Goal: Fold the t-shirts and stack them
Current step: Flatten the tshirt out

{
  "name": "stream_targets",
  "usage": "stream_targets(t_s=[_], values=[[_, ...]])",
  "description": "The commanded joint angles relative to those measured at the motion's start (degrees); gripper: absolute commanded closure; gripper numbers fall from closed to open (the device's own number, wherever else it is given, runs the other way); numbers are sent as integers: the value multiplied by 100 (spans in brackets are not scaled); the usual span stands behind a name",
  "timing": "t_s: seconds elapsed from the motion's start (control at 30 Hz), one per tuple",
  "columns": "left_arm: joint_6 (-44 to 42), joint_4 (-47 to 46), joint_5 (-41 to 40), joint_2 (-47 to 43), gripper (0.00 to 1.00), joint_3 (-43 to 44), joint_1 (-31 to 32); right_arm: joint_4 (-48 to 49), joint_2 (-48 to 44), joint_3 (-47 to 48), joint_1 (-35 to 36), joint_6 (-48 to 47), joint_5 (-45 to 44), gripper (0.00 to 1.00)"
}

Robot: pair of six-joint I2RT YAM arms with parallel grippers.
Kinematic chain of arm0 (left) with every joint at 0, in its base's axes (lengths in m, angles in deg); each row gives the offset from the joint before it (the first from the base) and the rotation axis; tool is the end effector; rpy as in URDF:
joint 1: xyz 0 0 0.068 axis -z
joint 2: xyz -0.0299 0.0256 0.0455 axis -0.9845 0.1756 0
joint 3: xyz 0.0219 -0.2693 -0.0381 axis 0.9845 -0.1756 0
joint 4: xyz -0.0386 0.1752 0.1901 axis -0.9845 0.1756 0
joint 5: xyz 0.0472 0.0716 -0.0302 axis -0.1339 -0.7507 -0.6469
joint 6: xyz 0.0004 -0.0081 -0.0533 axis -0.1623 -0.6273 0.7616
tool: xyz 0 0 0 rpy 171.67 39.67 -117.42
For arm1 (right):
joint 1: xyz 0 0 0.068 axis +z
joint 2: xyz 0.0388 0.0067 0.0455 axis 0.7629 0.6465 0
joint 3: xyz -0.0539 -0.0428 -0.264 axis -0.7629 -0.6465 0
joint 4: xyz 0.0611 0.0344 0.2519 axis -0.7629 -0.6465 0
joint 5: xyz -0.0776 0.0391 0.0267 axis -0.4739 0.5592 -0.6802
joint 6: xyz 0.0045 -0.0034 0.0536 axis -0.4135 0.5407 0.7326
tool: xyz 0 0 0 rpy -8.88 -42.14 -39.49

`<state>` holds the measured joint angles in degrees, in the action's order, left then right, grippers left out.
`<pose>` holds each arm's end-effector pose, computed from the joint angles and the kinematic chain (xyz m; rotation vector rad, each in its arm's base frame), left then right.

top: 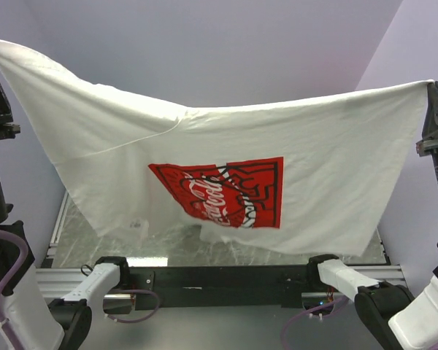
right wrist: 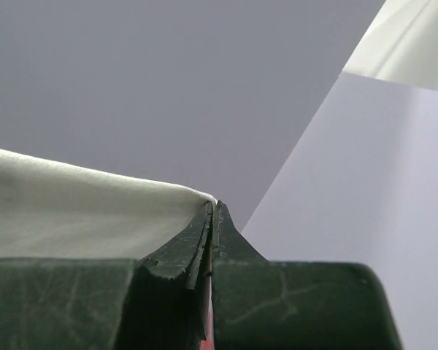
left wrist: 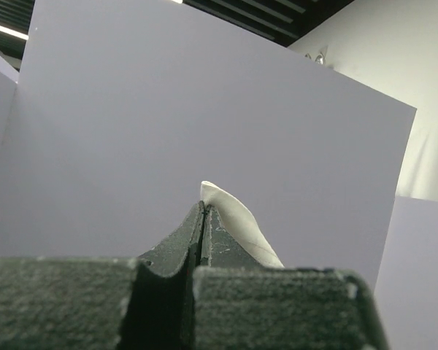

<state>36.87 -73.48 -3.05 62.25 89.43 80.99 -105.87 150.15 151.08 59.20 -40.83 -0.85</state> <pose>-0.0059 0.0001 0.6569 -0.1374 0.6725 -0.4133 -0.0036 0.0002 0.6469 -0.4135 1.0090 -0.3629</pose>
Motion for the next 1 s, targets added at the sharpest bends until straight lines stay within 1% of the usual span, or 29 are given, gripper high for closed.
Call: stream_targets(t_s=[0.0, 0.13, 0.17, 0.23, 0.27, 0.33, 0.37, 0.4, 0.43, 0.47, 0.5, 0.53, 0.57, 0.6, 0.63, 0.67, 0.7, 0.73, 0.77, 0.8, 0.83, 0.87, 0.9, 0.93, 0.97], values=[[55, -135, -23, 256, 100, -193, -14, 326, 195, -153, -33, -120, -242, 100], [38, -232, 73, 387, 100, -554, -14, 483, 327, -522, -33, -137, -233, 100], [29, -250, 73, 466, 100, -650, -14, 571, 328, -854, -25, -146, -225, 100], [-32, -320, 91, 581, 100, -1010, -14, 747, 363, -1224, -33, -111, -190, 100], [-50, -355, 108, 694, 100, -1334, -14, 904, 380, -1618, -33, -102, -155, 100], [-76, -547, 109, 827, 100, -1739, -14, 1203, 494, -2059, -33, -32, -128, 100], [-103, -627, 74, 975, 100, -1950, -14, 1309, 538, -2566, -42, -23, -128, 100], [-146, -697, 39, 1072, 100, -2405, -14, 1432, 652, -2841, -42, -6, 90, 100], [-147, -803, 38, 1178, 100, -2653, -14, 1590, 731, -3122, -42, 55, 170, 100], [-182, -1004, 38, 1422, 100, -2899, -14, 1887, 836, -3673, -42, 56, 232, 100], [-191, -1093, 38, 1573, 100, -3363, -14, 2047, 1081, -3922, -42, 56, 380, 100], [-199, -1303, 38, 1748, 100, -3602, -22, 2379, 1257, -4159, -42, 108, 451, 100], [-217, -1600, 38, 2159, 100, -3805, -22, 2513, 1459, -4510, -34, 83, 522, 100], [-208, -1734, 38, 2407, 100, -4103, -31, 2654, 1931, -4635, -25, 56, 618, 100], [-191, -1840, 38, 2966, 100, -4184, -40, 2907, 2223, -4706, 10, 56, 637, 100], [-217, -1928, 38, 3285, 100, -4193, -40, 2988, 2531, -4689, 28, 30, 611, 100], [-226, -1963, 38, 3619, 100, -4037, -40, 3033, 3230, -4602, 54, -5, 567, 100], [-235, -1938, 38, 3944, 100, -3896, -40, 3050, 3593, -4479, 89, -58, 471, 100], [-243, -1903, 38, 4565, 100, -3564, -40, 3024, 3963, -4095, 98, -67, 426, 100], [-235, -1833, 38, 4850, 100, -3378, -40, 2989, 4654, -3856, 116, -76, 365, 100], [-235, -1788, 38, 5314, 100, -3202, -40, 2824, 4991, -3341, 125, -76, 260, 100], [-226, -1745, 38, 5527, 100, -3026, -40, 2726, 5290, -3057, 151, -76, 207, 100], [-208, -1683, 38, 5703, 100, -2685, -49, 2638, 5824, -2776, 160, -76, 145, 100], [-234, -1622, 38, 6027, 100, -2499, -58, 2446, 6082, -2512, 169, -128, 75, 100], [-252, -1534, 38, 6187, 100, -2097, -58, 2348, 6311, -2005, 204, -155, -91, 100]])
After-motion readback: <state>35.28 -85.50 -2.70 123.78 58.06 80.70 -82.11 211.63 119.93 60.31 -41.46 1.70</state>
